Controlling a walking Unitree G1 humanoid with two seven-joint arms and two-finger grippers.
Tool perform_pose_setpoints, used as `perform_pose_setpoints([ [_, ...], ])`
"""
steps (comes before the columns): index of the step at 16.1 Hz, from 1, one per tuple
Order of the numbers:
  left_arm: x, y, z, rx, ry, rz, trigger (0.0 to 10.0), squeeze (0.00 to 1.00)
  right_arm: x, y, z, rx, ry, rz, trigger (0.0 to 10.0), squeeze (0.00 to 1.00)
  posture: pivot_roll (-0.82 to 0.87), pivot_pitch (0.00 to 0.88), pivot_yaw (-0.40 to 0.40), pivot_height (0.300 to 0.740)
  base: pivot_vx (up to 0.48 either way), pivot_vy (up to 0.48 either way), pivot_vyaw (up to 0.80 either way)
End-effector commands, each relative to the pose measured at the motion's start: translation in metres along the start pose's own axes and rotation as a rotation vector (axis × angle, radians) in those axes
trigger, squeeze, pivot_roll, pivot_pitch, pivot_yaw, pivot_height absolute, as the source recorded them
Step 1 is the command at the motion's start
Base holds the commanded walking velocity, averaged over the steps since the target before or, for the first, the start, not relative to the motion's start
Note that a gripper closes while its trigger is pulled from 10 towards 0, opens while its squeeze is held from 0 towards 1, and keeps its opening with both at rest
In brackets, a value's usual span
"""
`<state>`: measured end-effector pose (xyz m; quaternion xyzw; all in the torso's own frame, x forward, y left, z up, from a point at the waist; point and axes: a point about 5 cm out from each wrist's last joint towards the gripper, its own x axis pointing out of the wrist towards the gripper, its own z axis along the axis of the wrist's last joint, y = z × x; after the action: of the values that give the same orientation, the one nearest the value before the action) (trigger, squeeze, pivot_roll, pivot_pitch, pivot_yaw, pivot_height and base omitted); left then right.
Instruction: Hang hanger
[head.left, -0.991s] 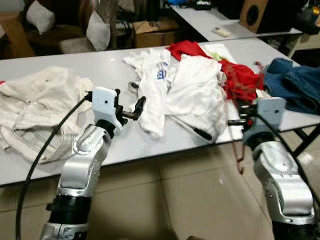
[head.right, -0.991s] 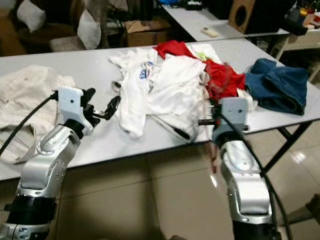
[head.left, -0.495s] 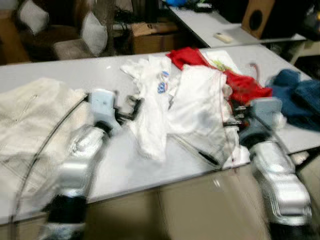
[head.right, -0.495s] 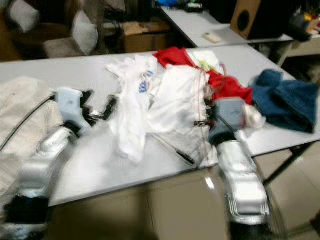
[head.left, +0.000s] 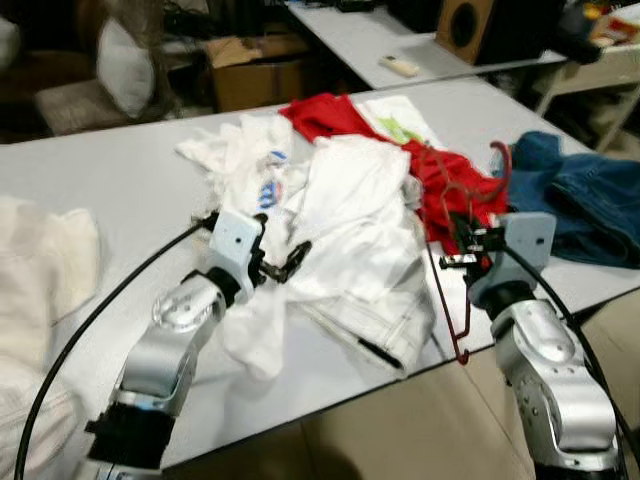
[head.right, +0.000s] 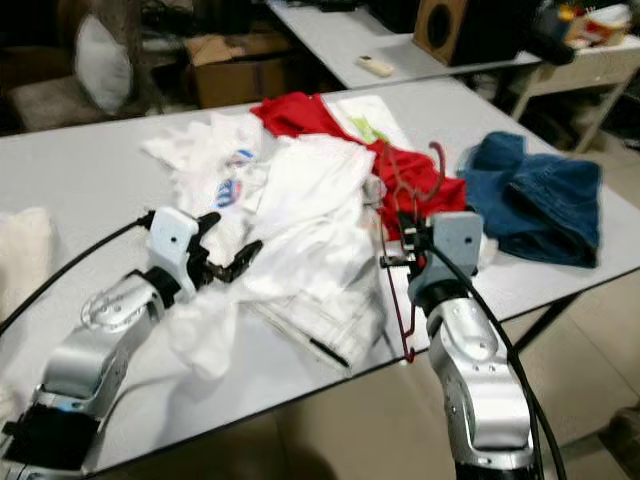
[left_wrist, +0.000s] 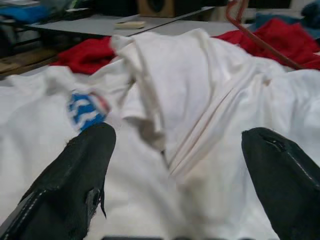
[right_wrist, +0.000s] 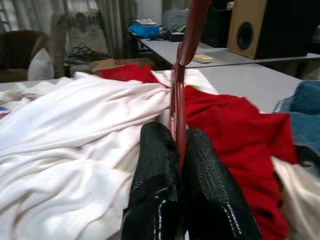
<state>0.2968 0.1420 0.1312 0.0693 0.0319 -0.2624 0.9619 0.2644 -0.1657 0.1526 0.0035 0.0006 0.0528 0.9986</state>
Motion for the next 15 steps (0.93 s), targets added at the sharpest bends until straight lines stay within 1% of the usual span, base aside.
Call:
perform_pose_setpoints([
  [1,0.0,0.0,-0.001,-0.003,-0.009,0.014,10.0,0.89,-0.004,-0.002,0.001,-0.009,-0.006,-0.008,10.0,0.0,-0.11,0.0,0.03,0.74,0.0,0.48,-0.8],
  [3,-0.005,0.0,-0.003,-0.009,-0.013,0.013,10.0,0.87,-0.005,-0.001,0.001,-0.009,-0.008,-0.002,10.0,0.0,-0.11,0.0,0.028,0.74,0.0,0.48,-0.8],
  [4,-0.008,0.0,-0.002,0.009,-0.019,0.013,10.0,0.84,-0.005,0.0,0.002,-0.008,-0.015,0.001,10.0,0.0,-0.11,0.0,0.028,0.74,0.0,0.0,0.0],
  [5,-0.01,0.0,-0.002,0.05,-0.016,0.019,10.0,0.85,-0.005,0.0,0.002,-0.007,-0.019,0.003,10.0,0.0,-0.11,0.0,0.023,0.74,0.0,-0.48,0.0],
  [6,-0.01,0.0,-0.004,0.055,-0.009,0.027,10.0,0.85,-0.004,-0.001,0.002,-0.008,-0.018,0.004,10.0,0.0,-0.1,0.0,0.019,0.74,0.0,-0.48,0.0],
  [8,-0.011,-0.001,-0.005,0.035,-0.008,0.036,10.0,0.85,-0.004,0.0,0.003,-0.007,-0.021,0.012,10.0,0.0,-0.1,0.002,0.018,0.74,0.0,-0.48,0.0],
  [9,-0.012,0.0,-0.005,0.003,-0.008,0.051,10.0,0.84,-0.005,0.001,0.003,-0.009,-0.021,0.033,10.0,0.0,-0.1,0.004,0.018,0.74,0.0,0.0,0.0],
  [10,-0.013,0.0,-0.005,0.008,-0.005,0.048,10.0,0.86,-0.005,0.002,0.003,-0.013,-0.019,0.042,10.0,0.0,-0.1,0.004,0.018,0.74,0.0,0.0,0.0],
  [11,-0.014,0.0,-0.003,0.005,-0.019,0.031,10.0,0.98,-0.006,0.002,0.002,-0.025,-0.015,0.058,10.0,0.0,-0.1,0.014,0.016,0.74,0.0,0.0,0.0],
  [12,-0.016,-0.002,-0.002,-0.025,-0.021,-0.002,10.0,1.0,-0.007,0.001,0.001,-0.032,-0.004,0.075,10.0,0.0,-0.1,0.014,0.016,0.74,0.0,0.0,0.0],
  [13,-0.016,-0.002,-0.002,-0.009,-0.003,-0.015,10.0,1.0,-0.008,0.001,0.0,-0.041,0.007,0.09,10.0,0.0,-0.1,0.018,0.016,0.74,0.0,0.0,0.0],
  [14,-0.016,-0.001,-0.005,0.047,0.047,-0.015,10.0,1.0,-0.008,0.0,-0.001,-0.061,0.023,0.11,10.0,0.0,-0.1,0.018,0.016,0.74,0.0,0.0,0.0],
  [15,-0.018,-0.001,-0.008,0.082,0.095,-0.048,10.0,1.0,-0.009,-0.001,-0.001,-0.074,0.039,0.131,10.0,0.0,-0.11,0.021,0.017,0.74,0.0,0.0,0.0],
])
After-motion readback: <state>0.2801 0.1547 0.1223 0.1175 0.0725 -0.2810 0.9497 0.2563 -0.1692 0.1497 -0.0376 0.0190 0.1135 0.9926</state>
